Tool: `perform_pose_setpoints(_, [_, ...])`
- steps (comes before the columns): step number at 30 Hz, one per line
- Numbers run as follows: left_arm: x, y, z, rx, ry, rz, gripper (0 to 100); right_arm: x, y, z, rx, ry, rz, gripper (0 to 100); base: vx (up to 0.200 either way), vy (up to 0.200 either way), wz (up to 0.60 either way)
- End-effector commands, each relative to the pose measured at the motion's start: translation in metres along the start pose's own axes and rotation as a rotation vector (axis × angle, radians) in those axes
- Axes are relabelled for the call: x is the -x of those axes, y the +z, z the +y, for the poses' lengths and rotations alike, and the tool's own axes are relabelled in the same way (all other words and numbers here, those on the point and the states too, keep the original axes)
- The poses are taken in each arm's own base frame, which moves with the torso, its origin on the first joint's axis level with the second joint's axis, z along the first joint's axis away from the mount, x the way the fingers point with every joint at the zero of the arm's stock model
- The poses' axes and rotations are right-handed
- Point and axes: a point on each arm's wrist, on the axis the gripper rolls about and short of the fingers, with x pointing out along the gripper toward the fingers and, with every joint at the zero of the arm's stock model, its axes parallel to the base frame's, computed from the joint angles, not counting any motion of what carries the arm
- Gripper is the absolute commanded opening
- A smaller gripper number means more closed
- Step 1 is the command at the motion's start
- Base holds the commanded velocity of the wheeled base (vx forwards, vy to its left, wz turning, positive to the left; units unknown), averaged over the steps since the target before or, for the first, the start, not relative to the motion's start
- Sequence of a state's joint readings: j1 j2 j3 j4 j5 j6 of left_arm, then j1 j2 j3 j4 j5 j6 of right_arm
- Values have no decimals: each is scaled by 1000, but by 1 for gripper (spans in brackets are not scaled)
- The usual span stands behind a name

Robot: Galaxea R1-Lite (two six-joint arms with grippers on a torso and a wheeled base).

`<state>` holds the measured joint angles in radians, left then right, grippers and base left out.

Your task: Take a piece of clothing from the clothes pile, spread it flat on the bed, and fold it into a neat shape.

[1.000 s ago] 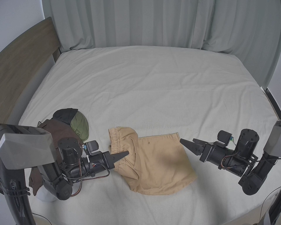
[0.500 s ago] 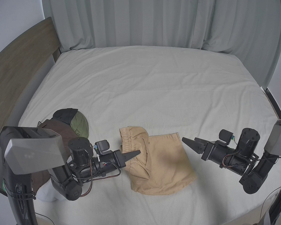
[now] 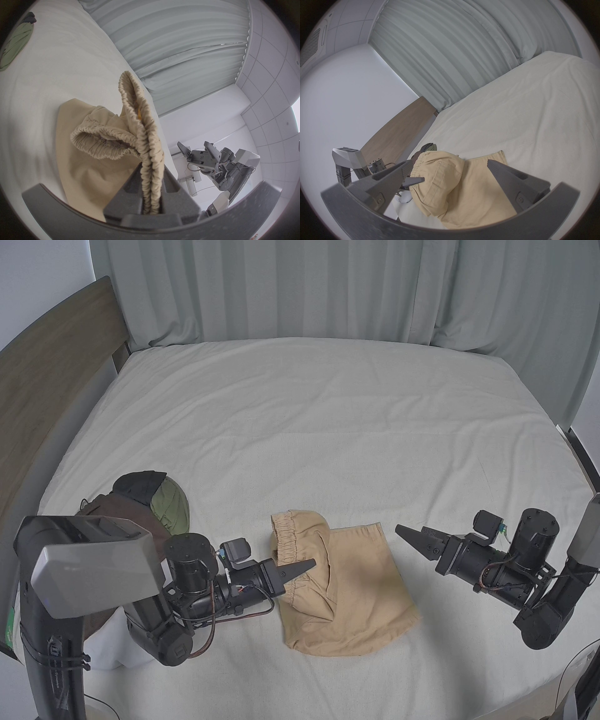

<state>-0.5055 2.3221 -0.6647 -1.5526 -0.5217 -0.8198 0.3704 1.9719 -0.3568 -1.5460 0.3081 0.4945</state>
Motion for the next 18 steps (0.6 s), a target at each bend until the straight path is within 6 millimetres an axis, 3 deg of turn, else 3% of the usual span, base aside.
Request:
perform_pose_setpoints(1, [-10,-6,6,-1,-2,10,0,0,2,-1,2,-4,-9,100,0,0,0])
perform_pose_setpoints(8, [-31,-16,11,-13,-7,2,0,0,3,-2,2,-4,-11,100,0,0,0])
perform_pose_setpoints(18, [-42,-33,13,-14,-8,32,0,0,4,-3,2,-5,-17,100,0,0,0])
